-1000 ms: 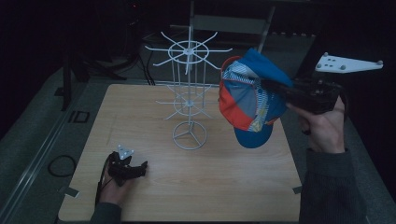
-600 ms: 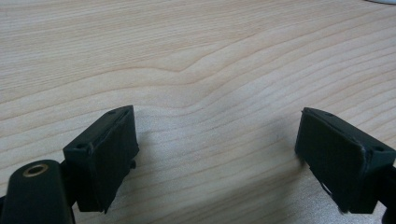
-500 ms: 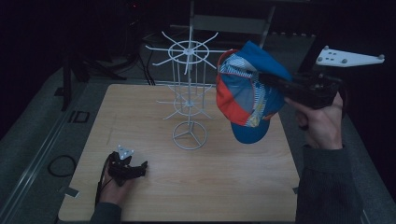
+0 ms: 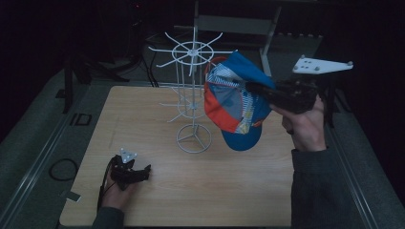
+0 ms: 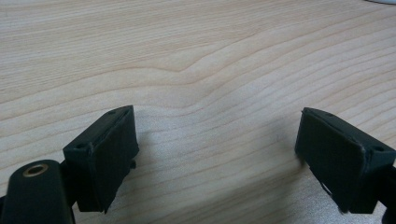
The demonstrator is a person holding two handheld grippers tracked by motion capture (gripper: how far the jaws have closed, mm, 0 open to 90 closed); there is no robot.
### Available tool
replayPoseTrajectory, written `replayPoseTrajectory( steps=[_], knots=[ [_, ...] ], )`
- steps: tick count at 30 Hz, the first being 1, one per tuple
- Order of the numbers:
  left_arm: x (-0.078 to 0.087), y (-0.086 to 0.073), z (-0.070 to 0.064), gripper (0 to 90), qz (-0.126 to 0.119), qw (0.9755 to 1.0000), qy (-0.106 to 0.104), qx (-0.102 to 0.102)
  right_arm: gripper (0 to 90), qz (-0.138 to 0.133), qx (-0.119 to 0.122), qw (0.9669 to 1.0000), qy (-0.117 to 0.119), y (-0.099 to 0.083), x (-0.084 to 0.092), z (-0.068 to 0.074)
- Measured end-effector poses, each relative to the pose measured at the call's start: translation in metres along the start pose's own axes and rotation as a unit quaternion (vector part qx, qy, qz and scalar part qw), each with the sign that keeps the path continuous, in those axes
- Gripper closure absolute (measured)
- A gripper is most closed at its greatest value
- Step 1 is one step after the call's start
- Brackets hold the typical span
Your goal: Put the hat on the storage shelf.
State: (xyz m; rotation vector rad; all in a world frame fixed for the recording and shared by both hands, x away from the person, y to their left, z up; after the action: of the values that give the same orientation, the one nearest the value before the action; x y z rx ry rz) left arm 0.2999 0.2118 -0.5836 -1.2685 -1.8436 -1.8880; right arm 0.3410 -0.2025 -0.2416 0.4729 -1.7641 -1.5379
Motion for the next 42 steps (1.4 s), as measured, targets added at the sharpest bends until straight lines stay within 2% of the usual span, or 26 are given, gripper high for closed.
replayPoseTrajectory(
  steps=[3, 9, 16, 20, 26, 29, 35, 39, 42],
  knots=[
    [0.0, 0.0, 0.0, 13.4, 0.0, 1.0, 0.0, -0.001, 87.5, 0.006, -0.003, 1.0, 0.003, -0.009, -0.012, -0.001],
    [0.0, 0.0, 0.0, 13.4, 0.002, 1.0, 0.0, -0.003, 86.3, 0.038, -0.001, 0.9993, -0.003, -0.027, -0.034, 0.001],
    [0.0, 0.0, 0.0, 13.4, 0.002, 1.0, 0.0, -0.002, 83.8, 0.057, 0.001, 0.9983, -0.005, -0.039, -0.049, 0.004],
    [0.0, 0.0, 0.0, 13.4, 0.001, 1.0, -0.001, -0.001, 79.6, 0.064, 0.011, 0.9978, -0.014, -0.041, -0.052, 0.007],
    [0.0, 0.0, 0.0, 13.4, 0.001, 1.0, -0.001, -0.001, 68.7, 0.067, 0.021, 0.9973, -0.022, -0.043, -0.051, 0.01],
    [0.0, 0.0, 0.0, 13.4, 0.001, 1.0, -0.001, -0.001, 57.4, 0.07, 0.026, 0.997, -0.018, -0.043, -0.049, 0.012],
    [0.0, 0.0, 0.0, 13.4, 0.001, 1.0, -0.001, -0.001, 32.5, 0.081, 0.037, 0.995, -0.046, -0.047, -0.047, 0.016],
    [0.0, 0.0, 0.0, 13.4, 0.001, 1.0, -0.001, -0.001, 24.7, 0.082, 0.033, 0.9947, -0.053, -0.053, -0.045, 0.014],
    [0.0, 0.0, 0.0, 13.4, 0.001, 1.0, -0.001, -0.001, 22.6, 0.085, 0.024, 0.9946, -0.055, -0.058, -0.044, 0.01]
  ],
)
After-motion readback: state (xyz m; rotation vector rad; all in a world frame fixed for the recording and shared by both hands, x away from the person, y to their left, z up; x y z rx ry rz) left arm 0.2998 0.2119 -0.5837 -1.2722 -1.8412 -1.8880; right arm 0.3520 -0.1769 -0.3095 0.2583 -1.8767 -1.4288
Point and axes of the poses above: each handheld gripper's, and its own axes: x roughly backward along the jaws, y roughly out of its top, z roughly to its left, the point moved 2 cm from there along -x, roughly forward along the jaws, and after that the axes turned 12 degrees about -y, right-handed, at the moved point
